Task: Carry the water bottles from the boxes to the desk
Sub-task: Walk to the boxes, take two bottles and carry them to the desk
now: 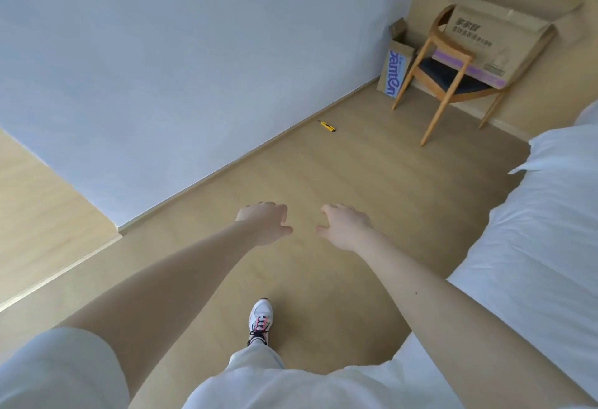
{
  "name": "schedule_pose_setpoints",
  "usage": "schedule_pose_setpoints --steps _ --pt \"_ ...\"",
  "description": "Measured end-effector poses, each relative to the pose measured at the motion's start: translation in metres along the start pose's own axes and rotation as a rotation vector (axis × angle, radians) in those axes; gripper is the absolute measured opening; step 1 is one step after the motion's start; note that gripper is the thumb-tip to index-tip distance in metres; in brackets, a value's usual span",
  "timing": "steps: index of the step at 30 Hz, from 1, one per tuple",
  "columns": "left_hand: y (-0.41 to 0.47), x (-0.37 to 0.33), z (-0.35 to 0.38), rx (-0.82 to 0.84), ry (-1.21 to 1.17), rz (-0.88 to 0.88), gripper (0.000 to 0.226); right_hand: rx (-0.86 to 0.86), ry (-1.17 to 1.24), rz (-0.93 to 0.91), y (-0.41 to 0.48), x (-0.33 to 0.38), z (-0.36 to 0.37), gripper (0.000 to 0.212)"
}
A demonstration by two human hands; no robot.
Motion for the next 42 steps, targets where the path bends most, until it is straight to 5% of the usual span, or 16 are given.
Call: schedule_pose_setpoints --steps 26,42 --pt "0.267 -0.027 -0.115 -0.020 0.076 0.544 0.043 -0.076 0.051 0.448 0.177 -0.064 -0.121 0.053" --pt "0.410 -0.128 -0.183 -0.043 0.151 0.554 0.041 -0.166 0.118 0.437 0.279 -0.204 -0.193 0.056"
Point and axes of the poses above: each hand's wrist, its own y-axis towards the middle knuckle, its own z-axis out of the palm, x = y × z, the point moved 8 cm from there along y, towards the middle knuckle, and after that the axes turned 4 degrees about -x, right-handed, at the moved point
